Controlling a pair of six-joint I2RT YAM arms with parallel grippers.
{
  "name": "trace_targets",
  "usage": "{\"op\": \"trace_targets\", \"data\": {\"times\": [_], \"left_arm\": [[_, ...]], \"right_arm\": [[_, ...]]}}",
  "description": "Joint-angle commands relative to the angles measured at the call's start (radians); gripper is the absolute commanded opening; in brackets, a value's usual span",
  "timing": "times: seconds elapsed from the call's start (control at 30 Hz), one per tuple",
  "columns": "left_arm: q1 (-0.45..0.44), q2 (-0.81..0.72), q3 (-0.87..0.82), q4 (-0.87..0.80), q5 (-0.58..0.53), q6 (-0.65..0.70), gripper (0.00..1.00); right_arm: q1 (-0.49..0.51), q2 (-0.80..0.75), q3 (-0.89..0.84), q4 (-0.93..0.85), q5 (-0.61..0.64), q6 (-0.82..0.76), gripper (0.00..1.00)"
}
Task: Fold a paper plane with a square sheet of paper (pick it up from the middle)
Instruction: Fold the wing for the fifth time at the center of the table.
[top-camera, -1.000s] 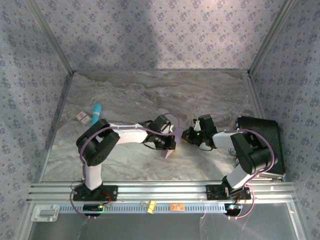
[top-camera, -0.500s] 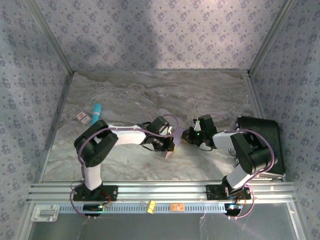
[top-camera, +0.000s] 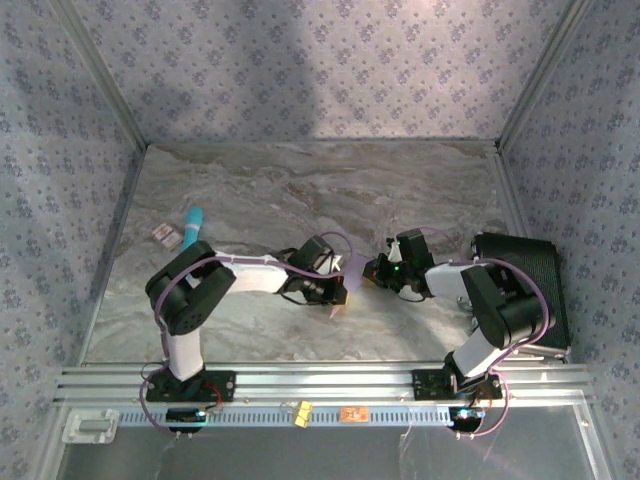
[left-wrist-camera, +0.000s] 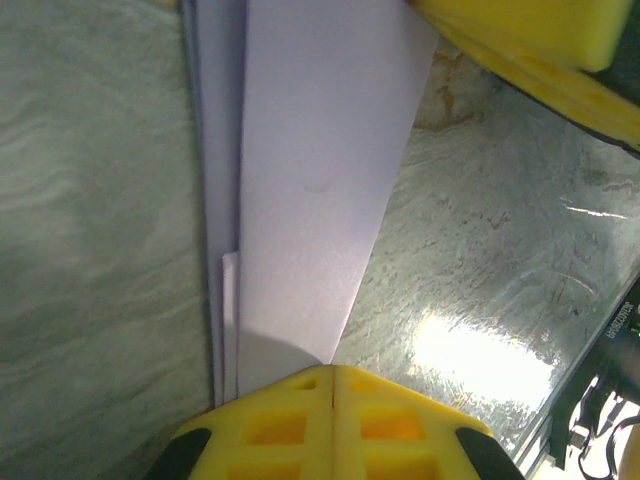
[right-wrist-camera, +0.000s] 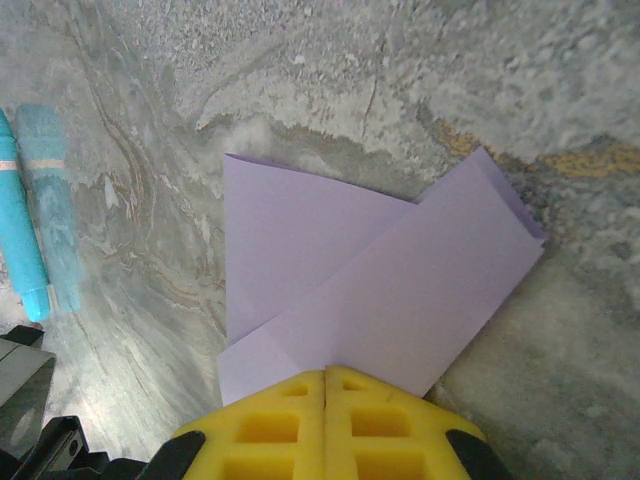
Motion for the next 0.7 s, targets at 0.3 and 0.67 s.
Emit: {"op": "trace_targets", "data": {"times": [0.3, 0.67], "left_arm": [[-0.001, -0.158, -0.114, 0.057, -0.074, -0.044, 0.03], [0.088, -0.222, -0.156, 0.092, -0.123, -0.062, 0.06]], "right_arm": [[-0.017, 0.023, 0.004, -0.061, 0.002, -0.054, 0.03], [-0.014, -0.062, 0.075, -0.135, -0.042, -0.161, 0.08]]}}
